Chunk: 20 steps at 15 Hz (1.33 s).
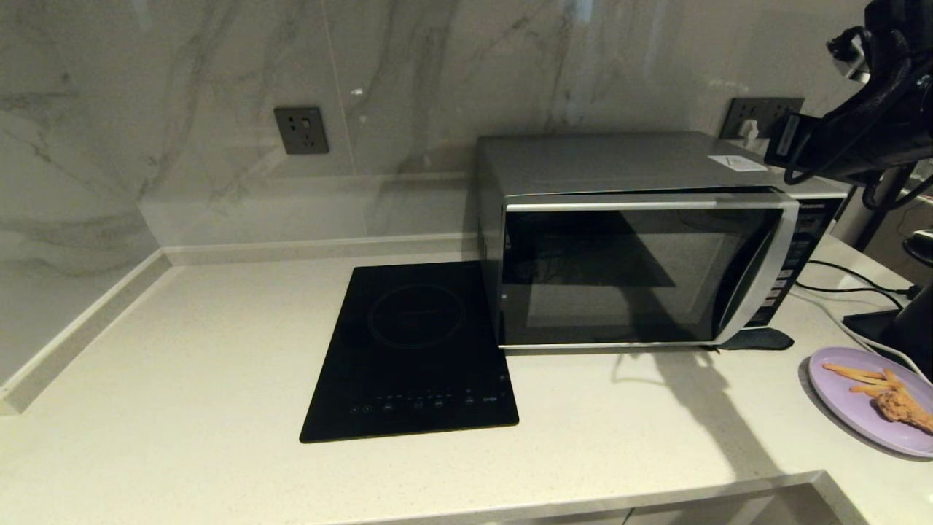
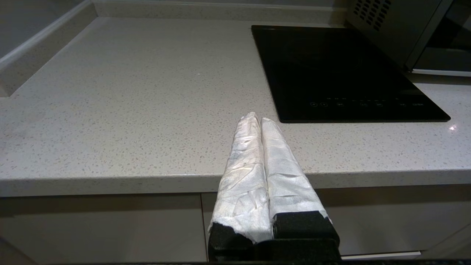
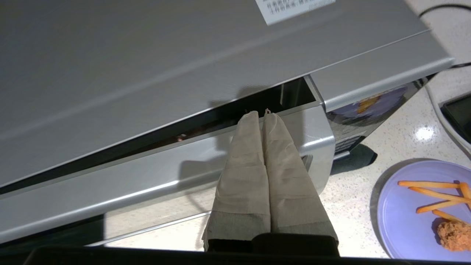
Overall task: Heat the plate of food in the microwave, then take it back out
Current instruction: Open the microwave oven
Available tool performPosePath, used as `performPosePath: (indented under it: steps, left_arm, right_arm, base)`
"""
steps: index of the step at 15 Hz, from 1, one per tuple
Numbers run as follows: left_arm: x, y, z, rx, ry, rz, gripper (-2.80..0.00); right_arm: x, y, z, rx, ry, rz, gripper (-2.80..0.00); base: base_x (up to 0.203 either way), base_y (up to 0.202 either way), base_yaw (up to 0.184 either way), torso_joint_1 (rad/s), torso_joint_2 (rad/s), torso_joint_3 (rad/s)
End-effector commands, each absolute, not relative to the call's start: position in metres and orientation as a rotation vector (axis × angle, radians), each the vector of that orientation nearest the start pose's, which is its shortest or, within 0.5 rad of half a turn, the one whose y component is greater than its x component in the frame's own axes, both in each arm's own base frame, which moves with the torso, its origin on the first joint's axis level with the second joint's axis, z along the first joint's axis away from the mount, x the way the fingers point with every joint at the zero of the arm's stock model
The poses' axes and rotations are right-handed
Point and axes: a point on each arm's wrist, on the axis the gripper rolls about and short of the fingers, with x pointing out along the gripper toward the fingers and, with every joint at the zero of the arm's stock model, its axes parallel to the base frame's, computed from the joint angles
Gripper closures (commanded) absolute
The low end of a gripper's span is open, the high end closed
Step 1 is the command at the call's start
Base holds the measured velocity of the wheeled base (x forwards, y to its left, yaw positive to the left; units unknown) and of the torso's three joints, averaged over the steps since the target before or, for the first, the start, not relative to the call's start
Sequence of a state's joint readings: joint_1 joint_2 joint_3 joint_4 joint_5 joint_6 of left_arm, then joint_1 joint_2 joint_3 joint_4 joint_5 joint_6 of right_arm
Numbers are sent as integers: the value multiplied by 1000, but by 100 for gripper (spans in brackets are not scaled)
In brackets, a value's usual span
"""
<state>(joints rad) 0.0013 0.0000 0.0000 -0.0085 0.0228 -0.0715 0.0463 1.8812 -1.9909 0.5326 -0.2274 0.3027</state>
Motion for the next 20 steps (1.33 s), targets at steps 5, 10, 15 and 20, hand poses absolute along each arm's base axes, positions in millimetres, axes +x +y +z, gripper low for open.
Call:
performPosePath:
  steps: [5,10,15,20]
  left_arm:
    - [-23,0,76,-72,-9,24,0]
    - [-23,0,76,-72,-9,24,0]
    - [-23,0,76,-72,-9,24,0]
    - [-23,0,76,-72,-9,25,0]
  right_arm:
    - [376,-3,309,237,471,-251,0]
    - [380,-11,309,236,450,-256,0]
    - [348,-10,330,247,479,-201,0]
    - [311,-7,336,289,633,-108,0]
  base:
    - [0,0,0,0,0,0]
    - [0,0,0,0,0,0]
    - [0,0,0,0,0,0]
    - [0,0,0,0,0,0]
